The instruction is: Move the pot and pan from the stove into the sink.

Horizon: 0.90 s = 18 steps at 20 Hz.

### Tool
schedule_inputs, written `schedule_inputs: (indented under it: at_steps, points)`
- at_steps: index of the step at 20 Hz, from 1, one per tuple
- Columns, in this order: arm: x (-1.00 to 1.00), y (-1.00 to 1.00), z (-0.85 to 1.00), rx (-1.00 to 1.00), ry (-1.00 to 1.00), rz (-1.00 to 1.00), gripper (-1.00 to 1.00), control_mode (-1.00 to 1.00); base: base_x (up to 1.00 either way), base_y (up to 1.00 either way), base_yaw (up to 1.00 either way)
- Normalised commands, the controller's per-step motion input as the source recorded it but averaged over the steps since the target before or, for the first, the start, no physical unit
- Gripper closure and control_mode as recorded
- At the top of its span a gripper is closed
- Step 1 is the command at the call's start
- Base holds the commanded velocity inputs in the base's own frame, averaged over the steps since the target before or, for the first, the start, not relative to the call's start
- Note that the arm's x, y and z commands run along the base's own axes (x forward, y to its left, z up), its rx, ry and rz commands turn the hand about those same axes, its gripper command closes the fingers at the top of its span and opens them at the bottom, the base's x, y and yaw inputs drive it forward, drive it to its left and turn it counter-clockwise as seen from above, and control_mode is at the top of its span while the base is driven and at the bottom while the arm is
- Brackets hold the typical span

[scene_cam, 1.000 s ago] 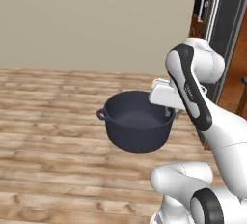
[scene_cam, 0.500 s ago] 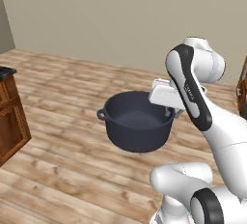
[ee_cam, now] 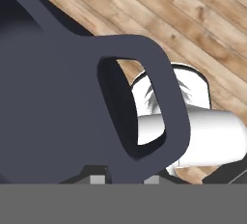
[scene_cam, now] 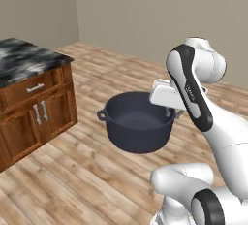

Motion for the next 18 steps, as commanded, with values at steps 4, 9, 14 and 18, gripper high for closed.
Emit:
schedule_inputs:
  at_steps: [4,9,14,18]
  points:
    - [0.0,0.0,0.0,0.0,0.0,0.0,1.0,1.0,-0.11,0.0,0.49]
    - [0.0,0.0,0.0,0.0,0.0,0.0,1.0,1.0,-0.11,0.0,0.49]
    - [0.0,0.0,0.0,0.0,0.0,0.0,1.0,1.0,-0.12,0.0,0.49]
    - [0.0,0.0,0.0,0.0,0.0,0.0,1.0,1.0,-0.16,0.0,0.48]
